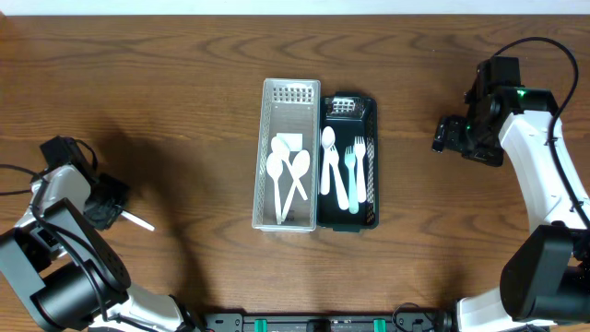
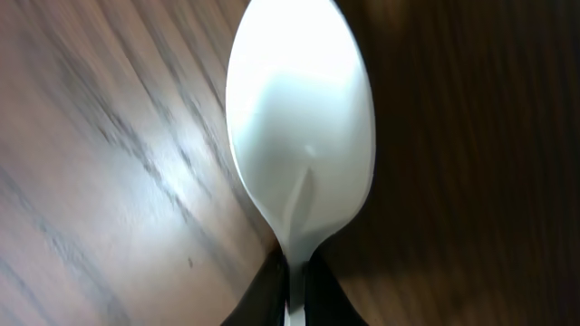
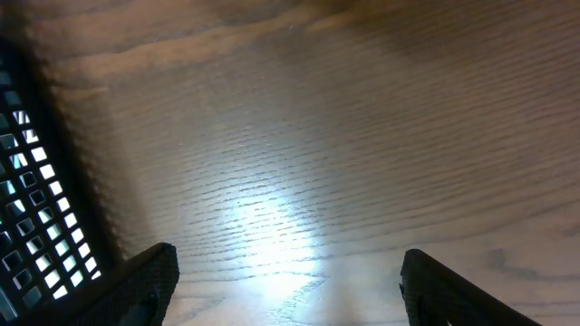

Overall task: Pack container
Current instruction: 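Move left gripper to the last white spoon and grasp it, then carry the last spoon into the clear basket and release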

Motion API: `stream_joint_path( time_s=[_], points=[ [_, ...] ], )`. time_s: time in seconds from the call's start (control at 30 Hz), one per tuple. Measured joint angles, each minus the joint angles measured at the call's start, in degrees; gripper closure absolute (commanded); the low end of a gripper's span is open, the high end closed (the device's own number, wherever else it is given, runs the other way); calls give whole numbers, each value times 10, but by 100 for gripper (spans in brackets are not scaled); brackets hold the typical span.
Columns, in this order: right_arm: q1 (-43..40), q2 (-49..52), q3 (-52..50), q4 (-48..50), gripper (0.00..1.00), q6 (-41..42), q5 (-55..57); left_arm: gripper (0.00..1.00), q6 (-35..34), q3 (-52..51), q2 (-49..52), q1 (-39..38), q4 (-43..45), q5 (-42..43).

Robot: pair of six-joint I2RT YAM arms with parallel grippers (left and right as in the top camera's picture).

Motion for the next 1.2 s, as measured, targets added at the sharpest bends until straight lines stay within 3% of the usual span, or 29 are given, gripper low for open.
stream_joint_path(
  time_s=[0.27, 0.47, 0.63, 0.87, 1.03, 1.13, 1.2],
  points=[
    [0, 0, 0, 9, 18, 0, 0, 94, 11, 7, -100, -102, -79, 17],
    [0, 0, 0, 9, 18, 0, 0, 94, 42, 70, -268, -279, -94, 21],
    [0, 0, 0, 11, 18, 0, 0, 94, 87, 101, -332, -449, -87, -7],
    [0, 0, 0, 11, 18, 0, 0, 94, 138, 102, -273, -624, -69, -40],
    [0, 0, 0, 11, 18, 0, 0, 94, 149, 102, -172, -676, -52, -46],
    [0, 0, 0, 10, 18, 0, 0, 83, 154, 102, -108, -688, -45, -47],
    [0, 0, 0, 10, 18, 0, 0, 67, 155, 102, -74, -690, -44, -49]
  ],
)
